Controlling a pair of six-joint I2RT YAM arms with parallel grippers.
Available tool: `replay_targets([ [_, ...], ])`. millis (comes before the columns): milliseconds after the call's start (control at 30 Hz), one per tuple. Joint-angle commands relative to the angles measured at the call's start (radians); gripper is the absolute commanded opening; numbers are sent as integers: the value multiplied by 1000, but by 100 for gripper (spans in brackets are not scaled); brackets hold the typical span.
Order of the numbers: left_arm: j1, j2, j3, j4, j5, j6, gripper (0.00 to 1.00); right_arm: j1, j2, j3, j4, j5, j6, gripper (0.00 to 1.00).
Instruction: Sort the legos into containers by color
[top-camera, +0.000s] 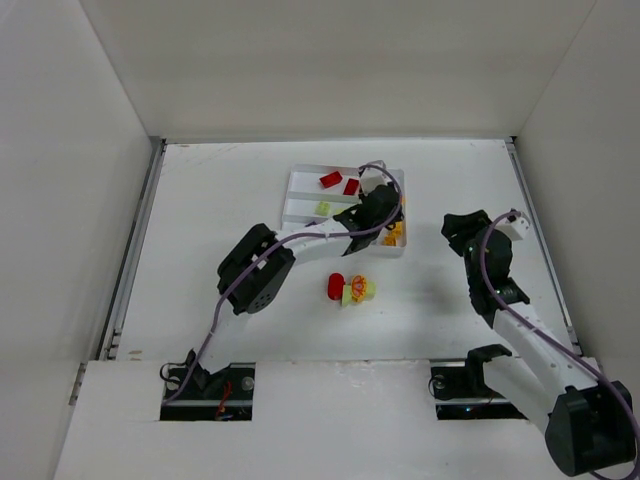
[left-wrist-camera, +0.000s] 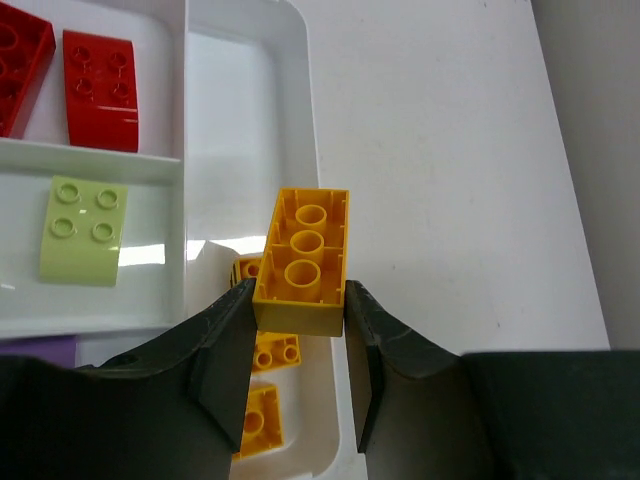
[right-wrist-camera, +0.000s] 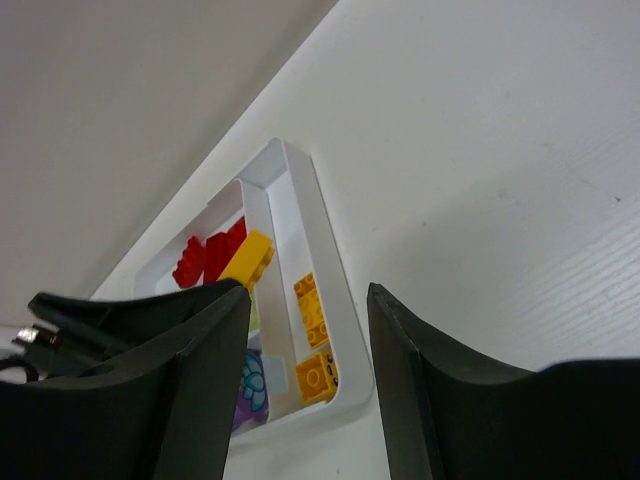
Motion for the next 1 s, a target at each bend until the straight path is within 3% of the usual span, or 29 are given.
replay_targets([
  [0, 9, 32, 125, -46, -87, 45, 19, -4, 4, -9, 62, -56, 23, 56],
  [133, 14, 96, 202, -74, -117, 73, 26, -4, 2, -10, 73, -68, 24, 56],
  [333, 15, 71, 181, -68, -113, 91, 51, -1, 20, -10, 85, -74, 21, 56],
  [567, 9, -115, 14, 24, -70, 136, 58, 12, 79, 5, 111, -76, 10, 51],
  [767, -1, -420, -302, 20, -15, 109, 53, 93, 129, 53, 104, -85, -51, 29],
  [967, -23, -794, -692, -40, 2, 21, 52, 209, 217, 131, 67, -85, -149, 34],
])
